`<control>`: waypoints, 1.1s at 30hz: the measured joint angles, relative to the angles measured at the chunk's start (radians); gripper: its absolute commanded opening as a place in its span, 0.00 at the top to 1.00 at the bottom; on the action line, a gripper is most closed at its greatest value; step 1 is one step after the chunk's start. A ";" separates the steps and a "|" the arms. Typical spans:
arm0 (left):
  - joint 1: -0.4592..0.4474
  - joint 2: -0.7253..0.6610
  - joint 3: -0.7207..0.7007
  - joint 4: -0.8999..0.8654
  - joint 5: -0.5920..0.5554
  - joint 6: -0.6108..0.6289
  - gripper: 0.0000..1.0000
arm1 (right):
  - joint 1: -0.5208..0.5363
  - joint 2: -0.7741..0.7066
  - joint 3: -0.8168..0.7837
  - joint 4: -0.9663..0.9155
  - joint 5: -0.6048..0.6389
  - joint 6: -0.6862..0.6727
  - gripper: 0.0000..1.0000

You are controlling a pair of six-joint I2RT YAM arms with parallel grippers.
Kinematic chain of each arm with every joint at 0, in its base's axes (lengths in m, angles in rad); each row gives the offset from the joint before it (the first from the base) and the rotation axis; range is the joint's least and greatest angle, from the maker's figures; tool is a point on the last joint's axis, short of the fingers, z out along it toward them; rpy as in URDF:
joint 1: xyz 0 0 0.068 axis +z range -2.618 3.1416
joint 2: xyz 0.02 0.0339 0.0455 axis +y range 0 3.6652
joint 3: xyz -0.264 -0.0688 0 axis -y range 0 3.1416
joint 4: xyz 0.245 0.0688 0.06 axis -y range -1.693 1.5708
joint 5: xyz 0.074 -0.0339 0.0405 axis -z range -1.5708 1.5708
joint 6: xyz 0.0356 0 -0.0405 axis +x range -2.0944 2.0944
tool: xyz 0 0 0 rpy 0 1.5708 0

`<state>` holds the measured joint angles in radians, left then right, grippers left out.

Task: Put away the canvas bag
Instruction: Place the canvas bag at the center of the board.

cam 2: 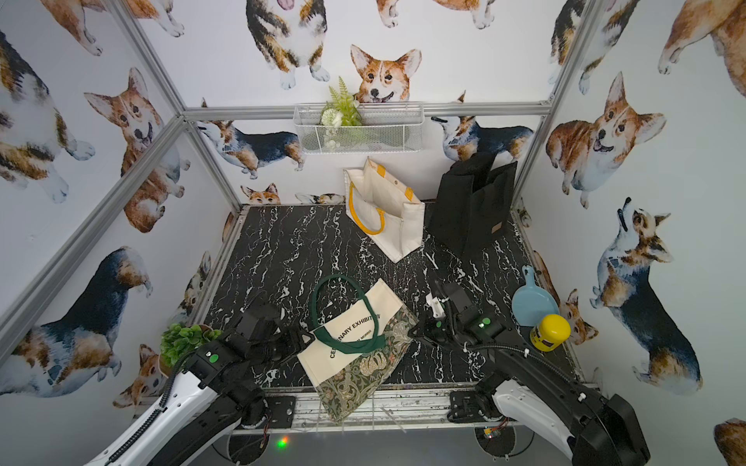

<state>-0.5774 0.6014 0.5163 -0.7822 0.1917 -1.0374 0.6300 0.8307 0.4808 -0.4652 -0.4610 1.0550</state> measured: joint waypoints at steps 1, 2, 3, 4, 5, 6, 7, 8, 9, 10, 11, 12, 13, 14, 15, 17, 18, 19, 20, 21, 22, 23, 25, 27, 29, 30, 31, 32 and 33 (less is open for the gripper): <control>0.000 0.007 0.004 0.012 0.005 0.006 0.42 | 0.011 -0.032 -0.023 0.007 0.027 0.038 1.00; 0.000 0.010 0.007 0.019 0.011 0.006 0.42 | 0.022 -0.060 -0.036 0.010 0.054 0.067 1.00; 0.000 0.014 0.009 0.028 0.016 0.006 0.43 | 0.034 -0.090 -0.045 0.011 0.083 0.097 1.00; 0.000 0.016 0.012 0.033 0.019 0.006 0.43 | 0.048 -0.120 -0.053 0.018 0.116 0.124 1.00; 0.000 0.020 0.016 0.038 0.023 0.006 0.43 | 0.059 -0.149 -0.060 0.020 0.150 0.146 1.00; 0.000 0.024 0.018 0.045 0.027 0.007 0.44 | 0.069 -0.189 -0.071 0.018 0.192 0.172 1.00; 0.000 0.028 0.020 0.053 0.033 0.006 0.43 | 0.076 -0.227 -0.081 0.019 0.234 0.198 1.00; 0.000 0.028 0.021 0.058 0.036 0.006 0.44 | 0.082 -0.259 -0.094 0.019 0.279 0.224 1.00; 0.000 0.029 0.021 0.061 0.036 0.006 0.44 | 0.085 -0.284 -0.110 0.023 0.322 0.247 1.00; 0.000 0.029 0.021 0.063 0.037 0.006 0.44 | 0.086 -0.295 -0.124 0.029 0.352 0.264 1.00; 0.000 0.029 0.021 0.066 0.038 0.006 0.44 | 0.090 -0.297 -0.134 0.033 0.381 0.281 1.00; 0.000 0.029 0.021 0.072 0.040 0.004 0.44 | 0.090 -0.290 -0.137 0.036 0.397 0.288 1.00; 0.000 0.029 0.019 0.078 0.042 0.002 0.44 | 0.090 -0.277 -0.137 0.043 0.408 0.295 1.00; 0.000 0.031 0.016 0.087 0.046 -0.003 0.44 | 0.090 -0.256 -0.133 0.052 0.415 0.301 1.00; 0.000 0.035 0.011 0.099 0.047 -0.006 0.44 | 0.092 -0.232 -0.126 0.060 0.415 0.301 1.00; 0.000 0.053 0.002 0.124 0.051 -0.013 0.45 | 0.099 -0.180 -0.114 0.085 0.419 0.304 1.00; 0.000 0.066 -0.002 0.136 0.056 -0.016 0.45 | 0.104 -0.164 -0.110 0.096 0.422 0.305 0.91; 0.000 0.084 -0.005 0.153 0.061 -0.021 0.45 | 0.116 -0.143 -0.105 0.106 0.422 0.305 0.86; 0.000 0.097 -0.005 0.167 0.064 -0.022 0.45 | 0.130 -0.121 -0.100 0.120 0.422 0.308 0.85; 0.000 0.116 -0.005 0.184 0.064 -0.025 0.45 | 0.143 -0.103 -0.097 0.132 0.417 0.308 0.83; 0.000 0.133 -0.004 0.202 0.065 -0.026 0.46 | 0.154 -0.089 -0.094 0.140 0.404 0.308 0.80; 0.000 0.146 -0.003 0.214 0.066 -0.026 0.46 | 0.172 -0.072 -0.091 0.146 0.387 0.309 0.77; -0.001 0.181 0.005 0.241 0.068 -0.028 0.46 | 0.204 -0.039 -0.073 0.147 0.366 0.309 0.68; -0.001 0.211 0.012 0.270 0.071 -0.028 0.46 | 0.232 -0.021 -0.045 0.144 0.330 0.307 0.56; -0.001 0.248 0.018 0.303 0.072 -0.028 0.48 | 0.250 -0.027 -0.007 0.125 0.317 0.296 0.45; -0.001 0.267 0.021 0.314 0.072 -0.028 0.51 | 0.253 -0.038 0.011 0.108 0.309 0.289 0.44; -0.001 0.290 0.023 0.332 0.074 -0.028 0.60 | 0.254 -0.060 0.034 0.074 0.311 0.280 0.44; -0.001 0.309 0.024 0.348 0.074 -0.025 0.70 | 0.254 -0.093 0.057 0.032 0.319 0.274 0.44; -0.001 0.325 0.024 0.358 0.075 -0.024 0.83 | 0.254 -0.127 0.080 -0.005 0.336 0.269 0.45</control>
<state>-0.5781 0.9264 0.5400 -0.4244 0.2668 -1.0615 0.8837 0.7040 0.5610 -0.4702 -0.1249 1.3243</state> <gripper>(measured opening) 0.442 0.568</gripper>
